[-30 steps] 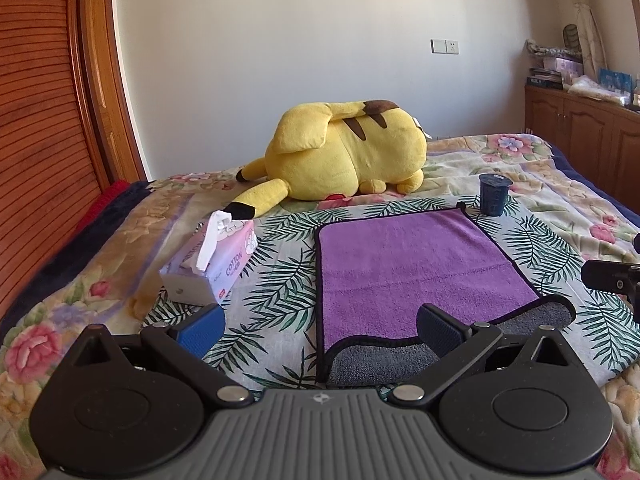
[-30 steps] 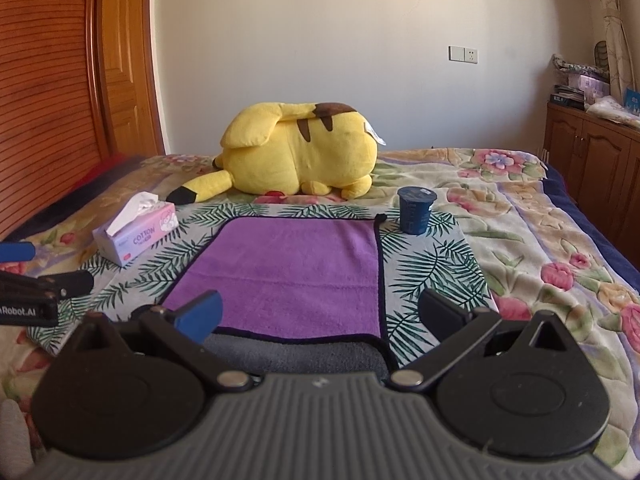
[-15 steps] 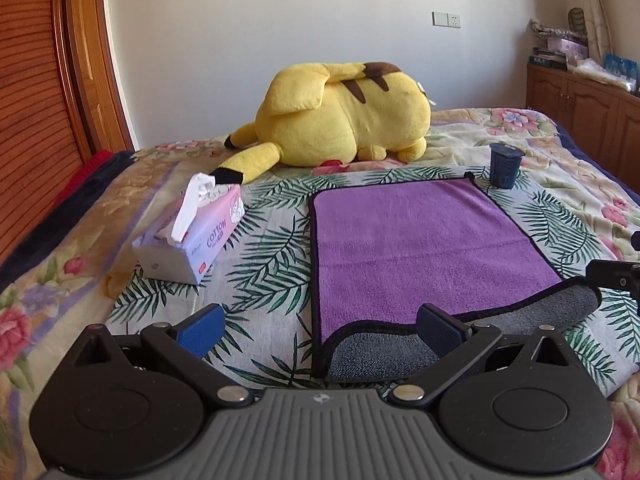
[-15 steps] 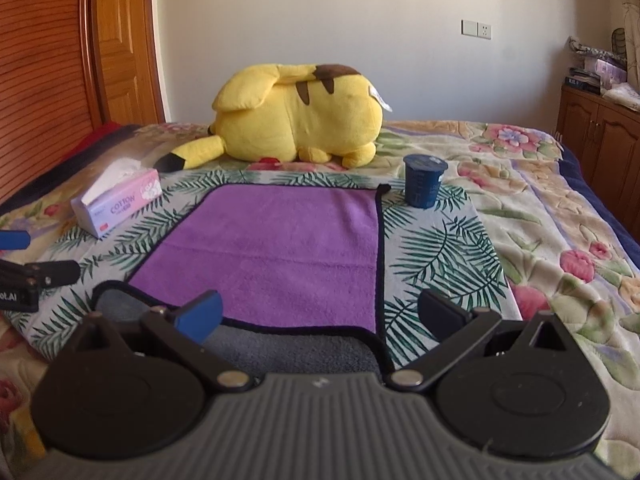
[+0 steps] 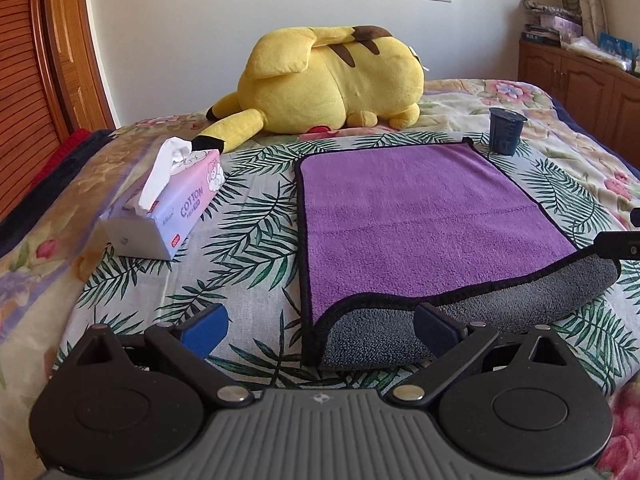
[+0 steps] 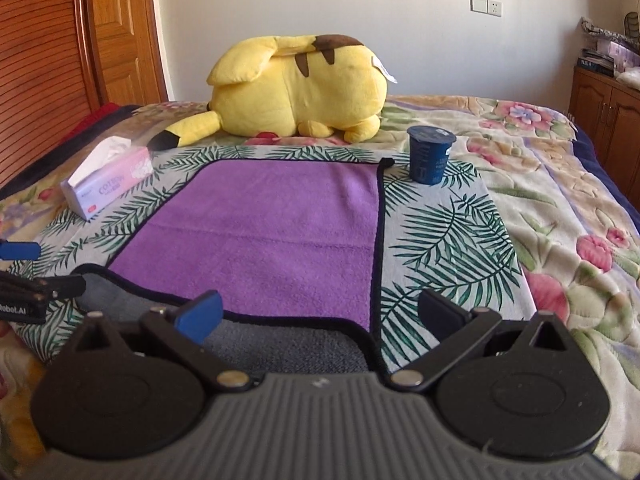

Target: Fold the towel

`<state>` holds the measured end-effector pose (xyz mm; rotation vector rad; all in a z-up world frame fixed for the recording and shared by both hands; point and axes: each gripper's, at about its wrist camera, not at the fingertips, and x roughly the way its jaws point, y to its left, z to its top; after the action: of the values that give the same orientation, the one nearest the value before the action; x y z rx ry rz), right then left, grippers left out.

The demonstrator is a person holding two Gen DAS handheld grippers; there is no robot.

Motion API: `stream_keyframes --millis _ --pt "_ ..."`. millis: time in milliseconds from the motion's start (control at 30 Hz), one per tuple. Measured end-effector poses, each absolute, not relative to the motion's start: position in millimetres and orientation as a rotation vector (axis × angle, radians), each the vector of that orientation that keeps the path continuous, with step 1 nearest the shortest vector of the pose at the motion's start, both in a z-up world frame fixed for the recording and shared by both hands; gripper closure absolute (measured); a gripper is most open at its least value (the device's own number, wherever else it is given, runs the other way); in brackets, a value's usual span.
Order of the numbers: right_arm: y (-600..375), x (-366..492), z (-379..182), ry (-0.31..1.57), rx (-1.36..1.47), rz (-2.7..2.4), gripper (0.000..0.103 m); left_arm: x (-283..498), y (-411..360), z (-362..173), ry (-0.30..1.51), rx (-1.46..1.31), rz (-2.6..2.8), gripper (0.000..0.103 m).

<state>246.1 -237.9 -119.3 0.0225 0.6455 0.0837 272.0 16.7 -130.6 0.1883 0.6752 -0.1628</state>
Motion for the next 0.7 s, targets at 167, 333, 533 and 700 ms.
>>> stream_keyframes --millis 167,333,533,700 --pt "-243.2 251.7 -126.9 0.685 0.044 0.094 0.000 278.3 15.8 -133.4 0.670 0.185 -0.184 0.024" --pt "-244.5 254.6 -130.9 0.708 0.053 0.108 0.000 284.9 15.3 -137.8 0.683 0.172 -0.210 0.036" --pt "-248.5 259.5 -136.6 0.739 0.070 0.126 0.001 292.7 15.8 -142.7 0.704 0.154 -0.228 0.054" --pt "-252.1 263.4 -141.1 0.770 0.092 0.146 0.014 295.0 21.1 -146.1 0.729 0.121 -0.246 0.065"
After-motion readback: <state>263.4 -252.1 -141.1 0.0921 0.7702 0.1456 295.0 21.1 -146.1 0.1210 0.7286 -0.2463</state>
